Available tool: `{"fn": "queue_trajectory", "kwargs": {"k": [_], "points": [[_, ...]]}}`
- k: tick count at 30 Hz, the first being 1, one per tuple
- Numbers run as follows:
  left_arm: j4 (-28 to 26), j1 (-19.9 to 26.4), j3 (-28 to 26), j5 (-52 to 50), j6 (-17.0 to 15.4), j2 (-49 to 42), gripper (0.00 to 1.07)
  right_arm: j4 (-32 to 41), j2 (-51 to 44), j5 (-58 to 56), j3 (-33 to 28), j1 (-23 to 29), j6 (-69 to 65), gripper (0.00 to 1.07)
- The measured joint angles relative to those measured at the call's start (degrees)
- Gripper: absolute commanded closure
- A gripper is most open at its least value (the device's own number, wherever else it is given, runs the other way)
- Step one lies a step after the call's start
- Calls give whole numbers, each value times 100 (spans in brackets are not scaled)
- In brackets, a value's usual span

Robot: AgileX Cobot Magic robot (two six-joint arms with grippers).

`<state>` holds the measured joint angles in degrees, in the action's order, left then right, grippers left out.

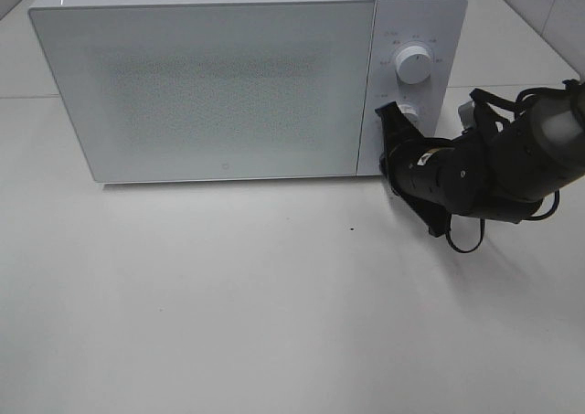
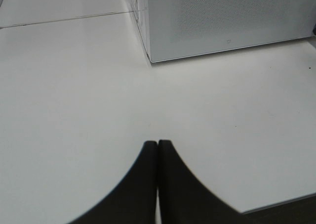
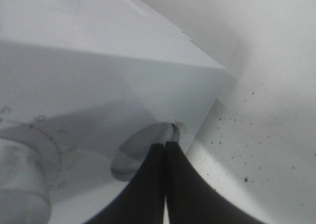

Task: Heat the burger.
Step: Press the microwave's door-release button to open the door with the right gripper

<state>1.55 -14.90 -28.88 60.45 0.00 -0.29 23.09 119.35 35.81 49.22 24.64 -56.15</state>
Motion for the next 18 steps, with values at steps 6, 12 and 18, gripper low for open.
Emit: {"fn": "queue_trajectory", "kwargs": {"k": [6, 12, 18], "points": [[0, 0, 0, 0, 0, 0, 106, 0, -6, -6, 0, 0, 0, 107], [0, 0, 0, 0, 0, 0, 106, -46, -17, 246, -115, 17, 0, 107], [0, 0, 0, 0, 0, 0, 106, -166, -23, 384, -155, 17, -57, 107]]}}
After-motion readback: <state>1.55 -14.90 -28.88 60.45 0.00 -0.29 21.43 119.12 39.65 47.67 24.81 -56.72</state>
